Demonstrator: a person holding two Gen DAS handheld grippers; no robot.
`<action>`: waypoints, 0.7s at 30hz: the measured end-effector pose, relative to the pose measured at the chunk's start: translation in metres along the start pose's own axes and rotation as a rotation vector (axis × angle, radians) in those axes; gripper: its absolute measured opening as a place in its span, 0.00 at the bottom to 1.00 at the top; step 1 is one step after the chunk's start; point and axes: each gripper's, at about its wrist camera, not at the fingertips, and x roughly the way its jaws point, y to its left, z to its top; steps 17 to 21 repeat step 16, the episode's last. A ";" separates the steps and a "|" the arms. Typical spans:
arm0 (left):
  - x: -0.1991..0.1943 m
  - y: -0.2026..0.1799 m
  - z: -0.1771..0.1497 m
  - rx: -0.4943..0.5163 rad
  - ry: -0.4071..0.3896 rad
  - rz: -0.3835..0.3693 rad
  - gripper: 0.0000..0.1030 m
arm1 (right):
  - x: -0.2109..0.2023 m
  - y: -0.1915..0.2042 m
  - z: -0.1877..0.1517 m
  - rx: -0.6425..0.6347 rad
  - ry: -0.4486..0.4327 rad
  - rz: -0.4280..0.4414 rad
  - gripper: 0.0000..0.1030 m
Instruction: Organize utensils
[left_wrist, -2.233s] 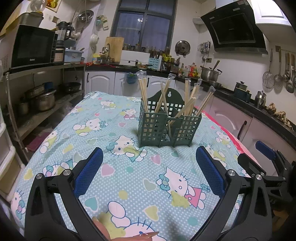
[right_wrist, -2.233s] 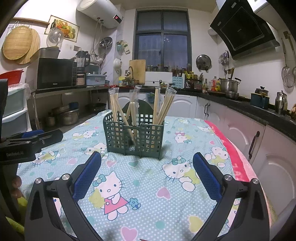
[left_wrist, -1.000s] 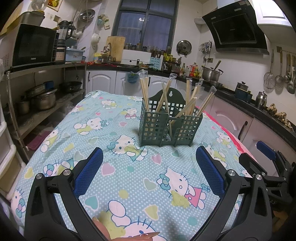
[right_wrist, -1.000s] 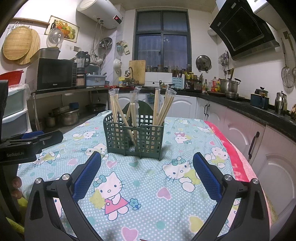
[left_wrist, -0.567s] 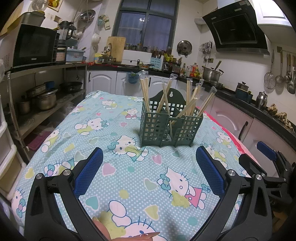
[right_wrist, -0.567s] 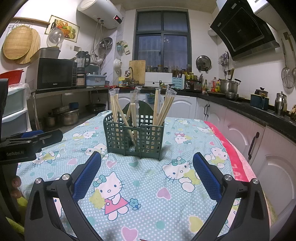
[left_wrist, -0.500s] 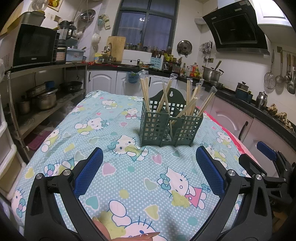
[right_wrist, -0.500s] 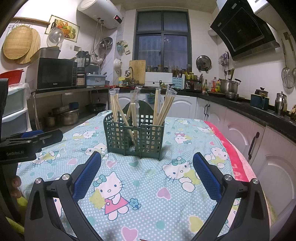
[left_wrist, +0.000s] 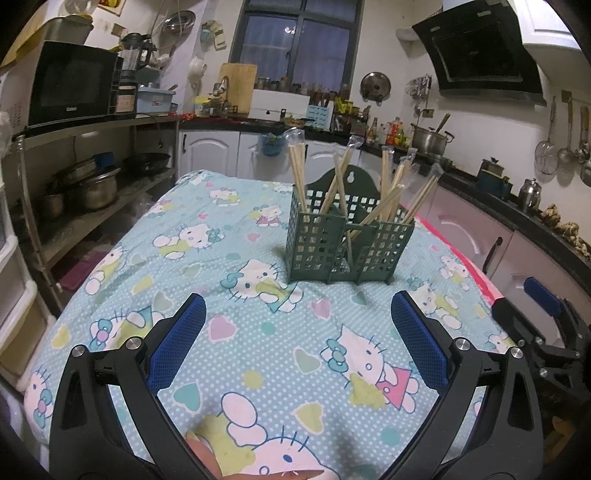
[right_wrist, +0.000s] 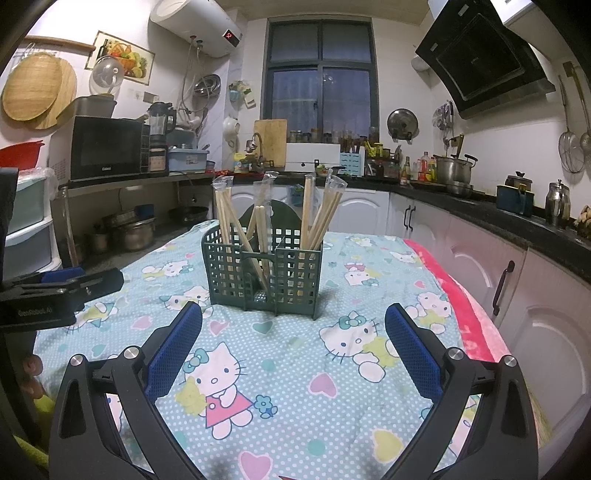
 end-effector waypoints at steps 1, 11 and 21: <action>0.001 0.000 0.001 0.001 0.004 0.006 0.90 | -0.001 0.000 0.000 0.000 -0.003 -0.002 0.94; 0.011 0.005 0.006 -0.032 0.059 -0.012 0.90 | 0.006 -0.014 0.004 0.053 0.017 -0.018 0.94; 0.060 0.047 0.037 -0.059 0.193 0.075 0.90 | 0.053 -0.061 0.018 0.144 0.176 -0.105 0.94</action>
